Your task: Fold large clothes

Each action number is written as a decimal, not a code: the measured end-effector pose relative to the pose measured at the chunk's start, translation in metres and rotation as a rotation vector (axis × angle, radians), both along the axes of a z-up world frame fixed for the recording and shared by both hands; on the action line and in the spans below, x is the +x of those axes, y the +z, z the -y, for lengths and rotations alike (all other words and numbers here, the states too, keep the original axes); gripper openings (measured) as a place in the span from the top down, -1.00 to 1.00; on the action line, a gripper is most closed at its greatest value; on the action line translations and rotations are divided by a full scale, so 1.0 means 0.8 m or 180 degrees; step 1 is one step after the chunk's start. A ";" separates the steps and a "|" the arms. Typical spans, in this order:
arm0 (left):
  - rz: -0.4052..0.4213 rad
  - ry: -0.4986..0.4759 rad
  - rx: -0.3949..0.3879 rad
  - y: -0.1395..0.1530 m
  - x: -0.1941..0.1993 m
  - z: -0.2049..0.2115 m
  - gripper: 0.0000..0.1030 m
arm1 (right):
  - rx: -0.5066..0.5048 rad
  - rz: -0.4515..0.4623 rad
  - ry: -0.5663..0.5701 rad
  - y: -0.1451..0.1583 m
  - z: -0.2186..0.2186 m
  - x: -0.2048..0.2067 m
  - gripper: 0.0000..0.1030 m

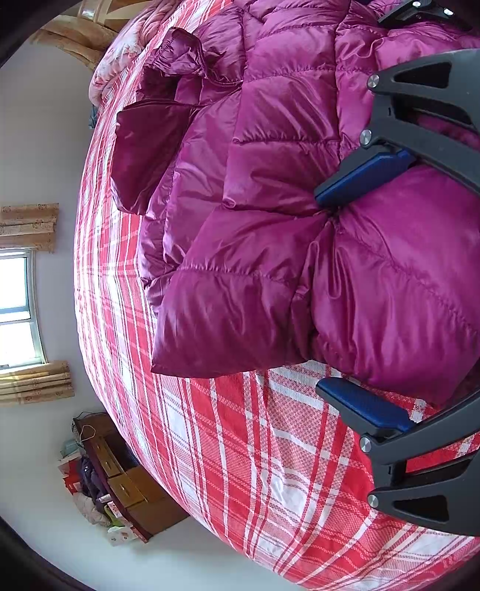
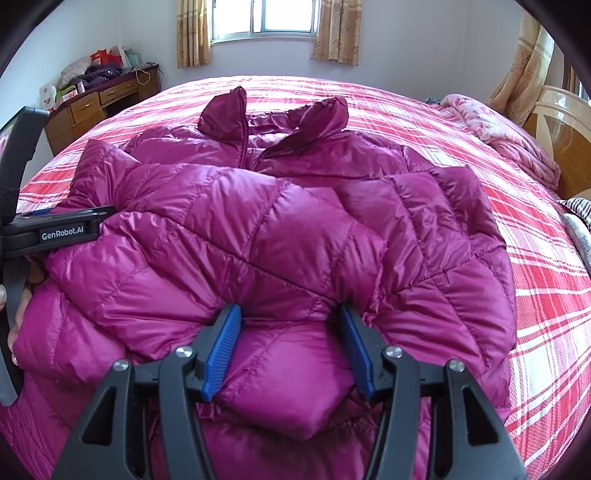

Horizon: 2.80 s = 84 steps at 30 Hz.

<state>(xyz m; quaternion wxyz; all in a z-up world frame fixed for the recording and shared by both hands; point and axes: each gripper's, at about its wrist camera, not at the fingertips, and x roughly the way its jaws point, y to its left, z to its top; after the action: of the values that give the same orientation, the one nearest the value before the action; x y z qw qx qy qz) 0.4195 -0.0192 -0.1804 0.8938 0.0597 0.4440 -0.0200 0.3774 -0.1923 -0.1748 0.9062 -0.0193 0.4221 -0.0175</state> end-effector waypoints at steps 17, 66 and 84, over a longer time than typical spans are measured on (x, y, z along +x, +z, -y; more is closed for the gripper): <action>0.0375 -0.0293 0.0071 0.063 -0.041 0.035 -0.84 | 0.0315 0.0278 -0.0171 0.054 0.018 -0.018 -0.12; 0.0146 -0.0374 -0.0417 0.092 0.070 0.028 -0.98 | 0.0350 0.0169 -0.0062 0.081 0.057 0.085 -0.21; -0.0340 -0.0461 -0.0098 0.055 0.240 0.132 -0.67 | 0.0123 -0.0287 0.0037 0.072 0.078 0.287 -0.15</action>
<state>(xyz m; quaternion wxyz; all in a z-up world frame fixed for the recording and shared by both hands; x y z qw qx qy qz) 0.6117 -0.1244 -0.1364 0.8659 0.0767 0.4852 -0.0945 0.6073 -0.2549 -0.1170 0.8865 -0.0050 0.4627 -0.0033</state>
